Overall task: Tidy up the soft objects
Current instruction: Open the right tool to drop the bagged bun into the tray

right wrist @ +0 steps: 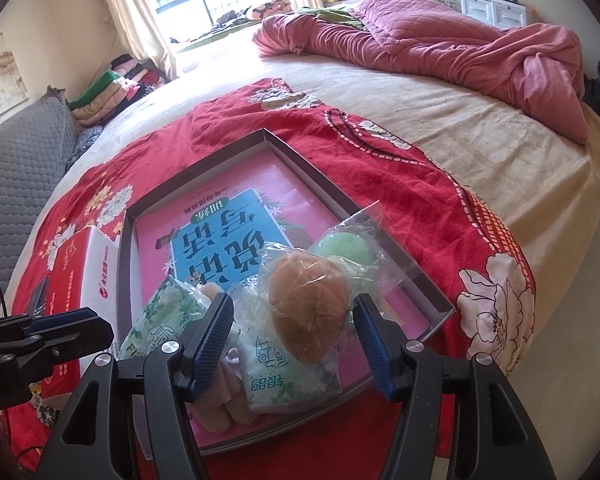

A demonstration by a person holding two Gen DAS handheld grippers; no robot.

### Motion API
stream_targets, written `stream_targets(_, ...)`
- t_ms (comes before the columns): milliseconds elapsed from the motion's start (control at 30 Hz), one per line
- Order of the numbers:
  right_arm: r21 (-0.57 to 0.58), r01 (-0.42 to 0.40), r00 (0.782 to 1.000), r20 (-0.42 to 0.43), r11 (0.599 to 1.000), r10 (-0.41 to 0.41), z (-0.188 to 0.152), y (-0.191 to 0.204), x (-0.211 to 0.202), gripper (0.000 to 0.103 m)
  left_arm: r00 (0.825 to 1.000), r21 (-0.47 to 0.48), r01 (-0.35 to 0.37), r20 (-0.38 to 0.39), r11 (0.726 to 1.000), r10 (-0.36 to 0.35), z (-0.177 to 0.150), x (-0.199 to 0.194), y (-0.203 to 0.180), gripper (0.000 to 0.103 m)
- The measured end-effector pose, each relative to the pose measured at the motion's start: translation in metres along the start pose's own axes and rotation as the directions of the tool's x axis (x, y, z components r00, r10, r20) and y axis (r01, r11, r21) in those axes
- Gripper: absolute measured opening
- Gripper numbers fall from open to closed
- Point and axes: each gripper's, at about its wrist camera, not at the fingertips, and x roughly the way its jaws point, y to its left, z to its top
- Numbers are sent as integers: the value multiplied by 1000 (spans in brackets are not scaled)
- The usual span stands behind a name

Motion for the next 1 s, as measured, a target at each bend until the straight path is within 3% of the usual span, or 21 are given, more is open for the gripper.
stream_targets(467,-12,38,999,20,999,-38,-3,0,-15,69,1000,-4,-1,9,1000,1,0,-6,0,54)
stream_targets(567,-7,45,999,31,999,-45,-2,-1,-22,76,1000,-5,-1,16,1000,1,0,-9,-1,57)
stream_targets(1000,6,63,996,55,998,-63,0,3,-45,77,999,0,-29,38,1000,29,-3,-29,0,75)
